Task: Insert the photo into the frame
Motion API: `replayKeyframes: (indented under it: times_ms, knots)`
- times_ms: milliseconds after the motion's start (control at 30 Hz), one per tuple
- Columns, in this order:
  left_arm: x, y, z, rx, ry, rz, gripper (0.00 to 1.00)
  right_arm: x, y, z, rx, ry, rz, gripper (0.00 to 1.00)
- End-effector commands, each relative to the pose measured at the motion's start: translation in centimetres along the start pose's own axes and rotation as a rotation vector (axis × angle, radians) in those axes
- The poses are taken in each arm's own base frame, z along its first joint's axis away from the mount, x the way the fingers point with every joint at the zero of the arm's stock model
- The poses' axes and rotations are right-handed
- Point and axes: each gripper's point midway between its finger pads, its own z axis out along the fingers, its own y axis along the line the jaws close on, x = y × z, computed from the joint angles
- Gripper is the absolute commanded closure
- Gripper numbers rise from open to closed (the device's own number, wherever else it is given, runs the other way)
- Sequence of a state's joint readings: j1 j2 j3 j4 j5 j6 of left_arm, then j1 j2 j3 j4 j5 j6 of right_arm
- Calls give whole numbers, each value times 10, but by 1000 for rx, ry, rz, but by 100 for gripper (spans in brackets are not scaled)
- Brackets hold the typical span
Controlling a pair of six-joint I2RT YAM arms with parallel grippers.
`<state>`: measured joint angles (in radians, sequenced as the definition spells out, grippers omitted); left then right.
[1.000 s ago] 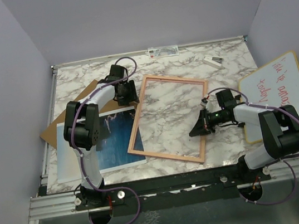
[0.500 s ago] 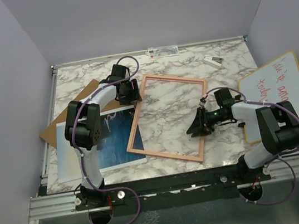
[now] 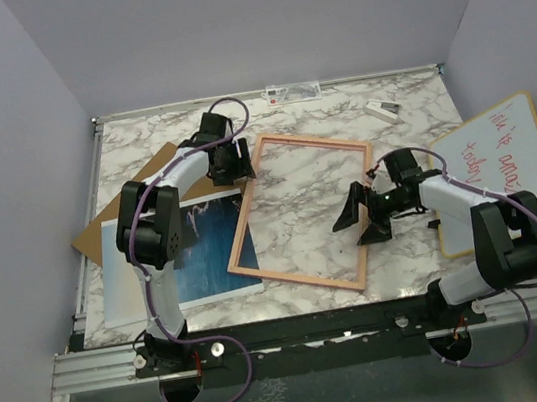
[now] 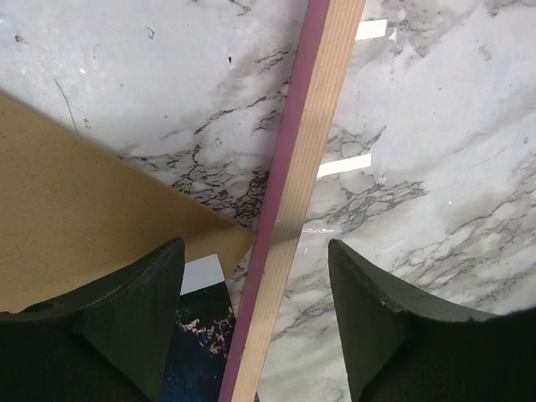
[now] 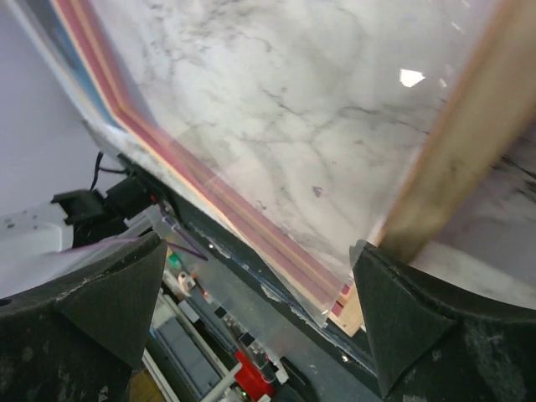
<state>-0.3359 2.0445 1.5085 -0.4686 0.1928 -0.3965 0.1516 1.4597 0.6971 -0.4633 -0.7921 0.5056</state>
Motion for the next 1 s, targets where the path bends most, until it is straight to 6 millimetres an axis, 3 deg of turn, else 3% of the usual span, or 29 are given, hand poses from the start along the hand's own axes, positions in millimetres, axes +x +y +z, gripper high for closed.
replayKeyframes:
  times_ms: [0, 233, 367, 667, 967]
  knots:
    - [-16, -6, -16, -18, -41, 7, 29, 3, -18, -15, 192, -43, 109, 5]
    - [-18, -11, -21, 2, -45, 18, 26, -6, -25, -47, 382, -164, 154, 5]
    - [-15, -18, -18, 46, -21, 25, 24, -30, -33, -55, 454, -280, 138, 5]
    - [2, -22, -8, 93, 37, 0, 20, -99, -44, -30, 439, -404, 83, 3]
    - [27, -38, 3, 174, 134, -36, 20, -137, -31, -7, 302, -414, -5, 3]
